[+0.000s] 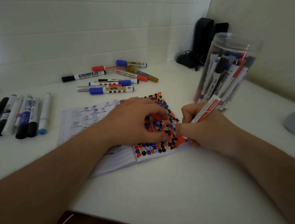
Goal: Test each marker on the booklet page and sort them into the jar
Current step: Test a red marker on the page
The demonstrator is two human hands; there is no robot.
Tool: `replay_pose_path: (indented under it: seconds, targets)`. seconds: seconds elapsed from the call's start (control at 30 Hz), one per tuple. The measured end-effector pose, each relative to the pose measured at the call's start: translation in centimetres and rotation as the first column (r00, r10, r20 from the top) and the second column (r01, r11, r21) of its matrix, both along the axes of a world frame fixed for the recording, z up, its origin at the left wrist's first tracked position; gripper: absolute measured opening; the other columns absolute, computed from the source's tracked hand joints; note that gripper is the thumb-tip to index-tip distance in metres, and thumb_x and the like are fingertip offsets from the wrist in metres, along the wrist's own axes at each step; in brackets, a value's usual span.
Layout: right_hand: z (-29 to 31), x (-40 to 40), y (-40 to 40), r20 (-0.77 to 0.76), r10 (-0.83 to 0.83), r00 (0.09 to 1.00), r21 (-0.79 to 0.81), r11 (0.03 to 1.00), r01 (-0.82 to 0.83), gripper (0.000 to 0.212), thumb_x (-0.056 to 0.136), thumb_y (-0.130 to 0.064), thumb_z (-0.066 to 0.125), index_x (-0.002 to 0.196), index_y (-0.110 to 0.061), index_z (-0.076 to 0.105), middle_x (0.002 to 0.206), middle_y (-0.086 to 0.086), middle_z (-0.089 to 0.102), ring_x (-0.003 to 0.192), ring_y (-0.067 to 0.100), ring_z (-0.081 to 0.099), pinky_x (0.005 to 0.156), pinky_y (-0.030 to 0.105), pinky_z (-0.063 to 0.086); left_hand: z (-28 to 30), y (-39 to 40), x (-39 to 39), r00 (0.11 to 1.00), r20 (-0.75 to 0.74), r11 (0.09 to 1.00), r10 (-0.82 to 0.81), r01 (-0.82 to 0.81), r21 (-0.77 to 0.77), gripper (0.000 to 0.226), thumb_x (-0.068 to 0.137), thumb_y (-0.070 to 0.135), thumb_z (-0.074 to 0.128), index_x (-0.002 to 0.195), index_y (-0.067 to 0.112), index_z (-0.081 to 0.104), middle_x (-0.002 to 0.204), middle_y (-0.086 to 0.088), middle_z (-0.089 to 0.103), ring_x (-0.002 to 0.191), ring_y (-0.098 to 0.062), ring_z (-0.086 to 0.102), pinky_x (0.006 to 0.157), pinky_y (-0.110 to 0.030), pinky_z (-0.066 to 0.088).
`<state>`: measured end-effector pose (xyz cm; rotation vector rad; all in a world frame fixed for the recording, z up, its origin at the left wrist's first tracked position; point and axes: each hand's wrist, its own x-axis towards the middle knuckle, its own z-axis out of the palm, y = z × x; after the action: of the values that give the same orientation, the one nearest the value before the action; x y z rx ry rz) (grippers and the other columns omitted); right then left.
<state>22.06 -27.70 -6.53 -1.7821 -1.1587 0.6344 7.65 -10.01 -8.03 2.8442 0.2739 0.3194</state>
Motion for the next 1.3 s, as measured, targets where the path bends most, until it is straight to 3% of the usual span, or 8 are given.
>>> replay_pose_path:
  seconds: [0.33,0.47,0.57,0.7,0.83,0.97,1.13,1.3]
  targets:
    - [-0.3,0.3,0.2,-0.026,-0.008,1.0,0.019,1.0,0.009,0.041,0.086,0.002,0.068,0.061,-0.013,0.04,0.058,0.013,0.046,0.047,0.017,0.05,0.045,0.023,0.043,0.0,0.0,-0.1,1.0,-0.005,1.0,0.014,-0.014,0.001,0.067,0.071,0.086,0.053,0.126,0.048,0.059,0.118,0.026,0.058,0.105,0.002,0.051,0.096,-0.034,0.048]
    - [-0.3,0.3,0.2,-0.031,0.024,0.999,0.006,1.0,-0.024,0.04,0.085,0.002,0.069,0.06,-0.012,0.041,0.056,0.012,0.046,0.047,0.02,0.048,0.044,0.024,0.042,0.1,-0.2,-0.2,1.0,0.016,1.0,0.022,-0.022,0.018,0.038,0.091,0.061,0.06,0.127,0.047,0.06,0.121,0.024,0.06,0.109,0.0,0.051,0.096,-0.03,0.043]
    - [-0.2,0.7,0.2,-0.183,0.027,0.983,0.101,0.995,-0.009,0.039,0.087,-0.001,0.072,0.062,-0.011,0.045,0.05,0.006,0.045,0.038,0.017,0.04,0.039,0.022,0.035,0.1,-0.1,-0.3,0.996,0.057,0.995,0.064,-0.059,-0.082,0.028,0.101,0.035,0.06,0.127,0.045,0.064,0.116,0.024,0.067,0.101,0.006,0.054,0.091,-0.026,0.045]
    - [0.3,1.7,-0.1,-0.494,0.125,0.86,0.298,0.954,0.033,0.024,0.082,-0.02,0.075,0.075,-0.01,0.054,0.053,0.005,0.042,0.042,0.014,0.031,0.04,0.018,0.027,0.0,0.2,-0.6,0.977,0.092,0.917,0.194,-0.147,-0.37,0.024,0.101,0.036,0.06,0.125,0.043,0.062,0.11,0.022,0.071,0.1,0.004,0.065,0.094,-0.028,0.053]
    - [0.6,2.3,-0.2,-0.57,0.185,0.8,0.32,0.947,0.009,0.023,0.08,-0.033,0.08,0.083,-0.014,0.067,0.067,0.006,0.052,0.057,0.016,0.046,0.047,0.021,0.039,0.7,0.1,-1.1,0.968,0.145,0.813,0.206,-0.087,-0.575,0.015,0.108,0.028,0.048,0.115,0.031,0.061,0.105,0.022,0.073,0.097,0.001,0.068,0.092,-0.029,0.054]
    - [0.7,2.4,-0.1,-0.671,0.194,0.716,0.293,0.956,0.016,0.028,0.077,-0.035,0.072,0.092,-0.011,0.071,0.075,0.005,0.06,0.066,0.017,0.053,0.055,0.022,0.047,0.9,-0.1,-1.3,0.97,0.151,0.814,0.193,-0.073,-0.576,0.019,0.11,0.027,0.041,0.112,0.03,0.06,0.104,0.021,0.073,0.098,0.0,0.066,0.088,-0.026,0.051]
    - [0.7,2.4,-0.2,-0.667,0.178,0.724,0.283,0.959,0.025,0.035,0.083,-0.034,0.055,0.096,-0.011,0.077,0.08,0.01,0.066,0.067,0.02,0.053,0.058,0.027,0.042,0.9,-0.2,-1.3,0.976,0.135,0.839,0.173,-0.074,-0.54,0.018,0.109,0.03,0.041,0.111,0.034,0.058,0.104,0.022,0.073,0.097,0.002,0.065,0.093,-0.036,0.054]
    - [0.2,2.6,-0.1,-0.66,0.212,0.721,0.259,0.965,-0.047,0.049,0.082,-0.045,0.054,0.107,-0.011,0.078,0.089,0.012,0.072,0.067,0.019,0.057,0.058,0.026,0.047,1.1,-0.4,-1.4,0.979,0.13,0.846,0.157,-0.066,-0.529,0.016,0.109,0.032,0.042,0.111,0.036,0.057,0.102,0.024,0.073,0.098,0.001,0.065,0.094,-0.042,0.054]
